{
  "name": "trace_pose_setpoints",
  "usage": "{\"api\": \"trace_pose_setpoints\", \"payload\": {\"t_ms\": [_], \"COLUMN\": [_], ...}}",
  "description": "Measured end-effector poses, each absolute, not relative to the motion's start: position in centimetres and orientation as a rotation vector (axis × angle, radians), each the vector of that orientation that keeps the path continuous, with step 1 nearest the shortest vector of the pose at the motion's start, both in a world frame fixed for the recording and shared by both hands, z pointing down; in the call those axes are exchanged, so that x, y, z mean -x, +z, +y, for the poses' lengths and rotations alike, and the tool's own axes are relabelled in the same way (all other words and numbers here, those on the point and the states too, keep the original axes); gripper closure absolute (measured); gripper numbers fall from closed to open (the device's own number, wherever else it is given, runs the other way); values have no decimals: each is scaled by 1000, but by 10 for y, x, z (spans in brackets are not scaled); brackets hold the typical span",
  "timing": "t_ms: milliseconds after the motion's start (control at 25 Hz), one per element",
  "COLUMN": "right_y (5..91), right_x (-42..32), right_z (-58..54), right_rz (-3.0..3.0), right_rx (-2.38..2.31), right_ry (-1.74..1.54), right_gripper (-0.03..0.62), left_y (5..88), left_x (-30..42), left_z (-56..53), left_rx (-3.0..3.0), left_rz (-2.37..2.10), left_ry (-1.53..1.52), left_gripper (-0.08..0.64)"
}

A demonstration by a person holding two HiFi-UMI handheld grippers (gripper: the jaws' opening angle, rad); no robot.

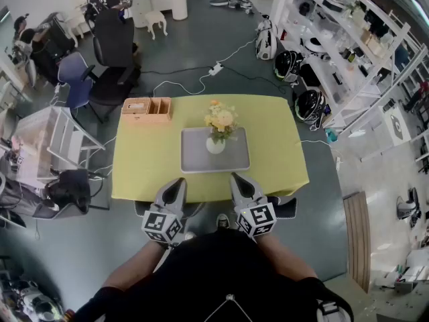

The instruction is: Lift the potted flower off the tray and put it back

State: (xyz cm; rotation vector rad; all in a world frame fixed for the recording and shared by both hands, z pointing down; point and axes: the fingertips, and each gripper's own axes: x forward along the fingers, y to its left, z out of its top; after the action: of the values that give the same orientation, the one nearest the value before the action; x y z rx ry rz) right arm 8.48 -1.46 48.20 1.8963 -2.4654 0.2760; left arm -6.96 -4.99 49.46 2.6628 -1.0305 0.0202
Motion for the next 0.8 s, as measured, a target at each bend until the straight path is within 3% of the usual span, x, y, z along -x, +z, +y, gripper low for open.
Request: {"api": "trace_pose_setpoints", "payload": {"t_ms": [440, 640, 800], "right_y": [494, 520, 552], "right_x": [-86, -97, -108], "right_z": [-30, -48, -68], "right_rz": [-2518, -2494, -2444], "right_rx": [-1871, -1857, -1852], "right_ry": [284, 304, 331], "right_gripper": [585, 494, 468], "left_y": [501, 503, 507], "left_x": [77, 80, 88], "left_z": [-56, -60, -63], "left_rx": [-2632, -2612, -2592], "left_rz": [-1077, -1118, -1164], "left_ry": [35, 48, 69], "left_gripper": [552, 552, 552]}}
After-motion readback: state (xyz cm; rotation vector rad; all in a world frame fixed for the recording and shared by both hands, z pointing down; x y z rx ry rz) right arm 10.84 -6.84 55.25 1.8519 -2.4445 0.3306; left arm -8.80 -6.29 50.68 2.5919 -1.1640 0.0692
